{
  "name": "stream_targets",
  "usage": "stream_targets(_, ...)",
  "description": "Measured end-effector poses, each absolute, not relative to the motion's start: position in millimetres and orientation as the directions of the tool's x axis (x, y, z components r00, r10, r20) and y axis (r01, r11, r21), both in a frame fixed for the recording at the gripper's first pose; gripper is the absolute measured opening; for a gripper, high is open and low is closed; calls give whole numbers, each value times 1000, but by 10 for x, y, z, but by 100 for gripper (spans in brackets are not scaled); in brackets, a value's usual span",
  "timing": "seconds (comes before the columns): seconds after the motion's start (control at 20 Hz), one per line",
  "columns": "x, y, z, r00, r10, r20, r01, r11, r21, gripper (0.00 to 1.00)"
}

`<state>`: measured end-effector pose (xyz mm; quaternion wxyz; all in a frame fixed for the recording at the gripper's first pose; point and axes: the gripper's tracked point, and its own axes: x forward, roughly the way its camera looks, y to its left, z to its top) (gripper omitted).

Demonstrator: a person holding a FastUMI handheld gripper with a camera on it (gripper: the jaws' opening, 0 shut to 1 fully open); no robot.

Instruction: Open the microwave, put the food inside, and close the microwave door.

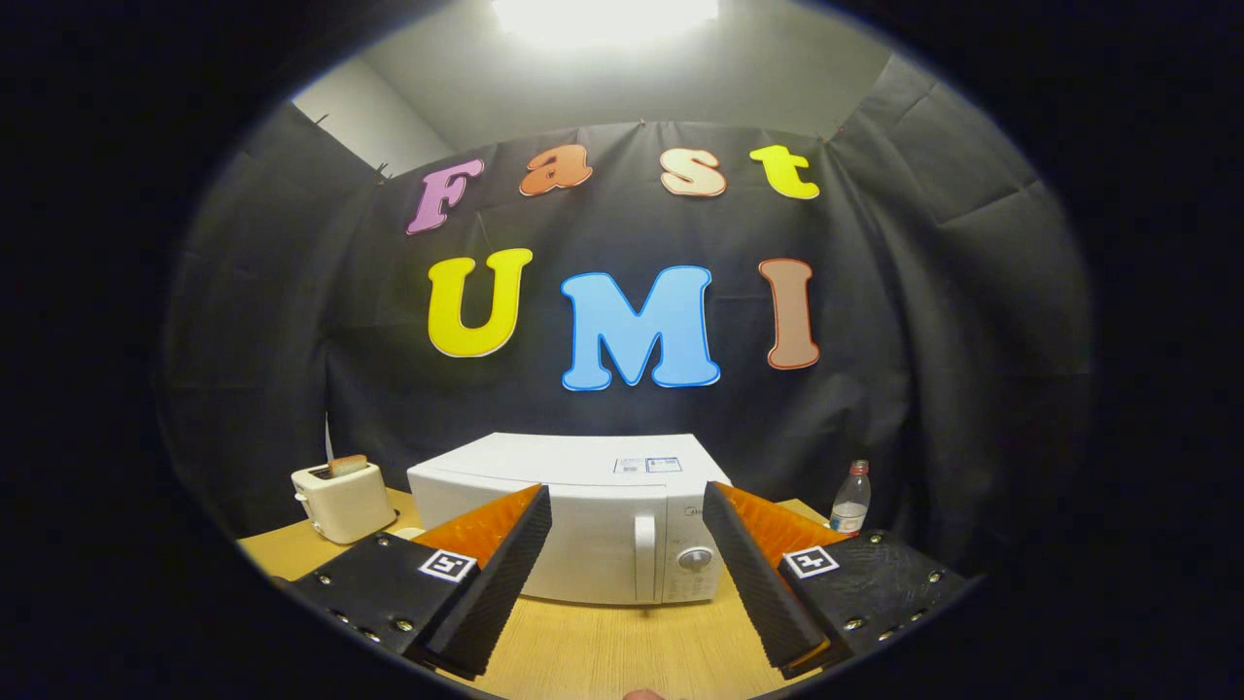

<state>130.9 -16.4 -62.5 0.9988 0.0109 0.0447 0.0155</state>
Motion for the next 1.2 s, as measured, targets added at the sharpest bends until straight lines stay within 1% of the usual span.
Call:
stream_targets(0.9, 2328, -331, -1944, 951, 45, -306, -34, 999, 40, 99)
stream_targets(0.95, 2360, -330, -2001, 948, 49, -316, -37, 998, 45, 97)
stream_targets(1.05, 2413, -346, -2110, 941, 52, -336, -37, 998, 49, 95)
stream_targets(1.1, 2432, -342, -2165, 935, 59, -349, -41, 997, 58, 90)
stream_targets(1.15, 2442, -333, -2225, 930, 67, -361, -45, 997, 69, 90)
stream_targets(1.2, 2471, -349, -2273, 926, 62, -372, -40, 997, 69, 75)
